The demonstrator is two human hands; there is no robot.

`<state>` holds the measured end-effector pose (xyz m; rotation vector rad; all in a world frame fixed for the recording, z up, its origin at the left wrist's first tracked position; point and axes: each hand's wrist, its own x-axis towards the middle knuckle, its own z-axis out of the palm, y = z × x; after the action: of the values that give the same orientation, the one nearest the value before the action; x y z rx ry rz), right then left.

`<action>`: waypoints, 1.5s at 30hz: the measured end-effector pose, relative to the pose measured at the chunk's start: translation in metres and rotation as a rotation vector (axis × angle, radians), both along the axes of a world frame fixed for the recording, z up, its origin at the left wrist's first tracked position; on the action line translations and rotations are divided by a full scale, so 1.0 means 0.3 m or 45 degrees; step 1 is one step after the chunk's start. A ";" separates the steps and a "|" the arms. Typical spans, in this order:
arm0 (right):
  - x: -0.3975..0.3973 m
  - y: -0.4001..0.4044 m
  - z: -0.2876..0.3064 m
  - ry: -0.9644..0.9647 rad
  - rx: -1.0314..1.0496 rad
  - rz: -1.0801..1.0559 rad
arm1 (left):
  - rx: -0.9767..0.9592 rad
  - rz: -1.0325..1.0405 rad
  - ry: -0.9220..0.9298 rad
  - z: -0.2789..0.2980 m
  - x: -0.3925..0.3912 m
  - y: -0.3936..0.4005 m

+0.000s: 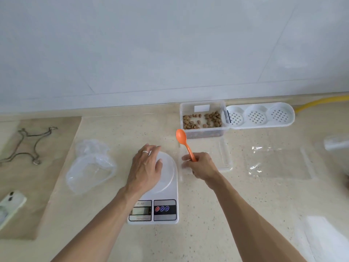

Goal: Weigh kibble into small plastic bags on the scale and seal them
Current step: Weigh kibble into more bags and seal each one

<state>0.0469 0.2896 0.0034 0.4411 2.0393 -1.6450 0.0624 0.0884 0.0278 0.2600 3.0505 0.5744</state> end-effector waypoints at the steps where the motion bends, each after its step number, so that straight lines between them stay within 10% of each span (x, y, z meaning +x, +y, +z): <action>1: -0.003 0.004 0.017 0.017 -0.079 0.020 | -0.013 -0.008 -0.005 0.005 -0.021 0.008; 15: -0.028 0.100 0.216 0.128 -0.237 0.442 | 0.677 0.007 -0.453 0.204 -0.140 0.137; 21: -0.050 0.144 0.227 0.132 -0.240 0.254 | 0.231 -0.181 -0.247 0.207 -0.147 0.052; 31: -0.058 0.075 0.275 0.017 -0.618 -0.080 | 0.363 -0.081 -0.202 0.225 -0.238 -0.031; 40: -0.102 -0.016 0.267 0.126 -0.232 -0.144 | -0.144 -0.547 -0.224 0.188 -0.251 0.032; 45: -0.123 -0.016 0.261 0.146 -0.210 -0.170 | 0.109 -0.525 -0.087 0.164 -0.282 0.068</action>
<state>0.0099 0.2848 0.0817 0.4421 1.9708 -1.9421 -0.0223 0.1087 0.0769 0.8261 2.7859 0.6637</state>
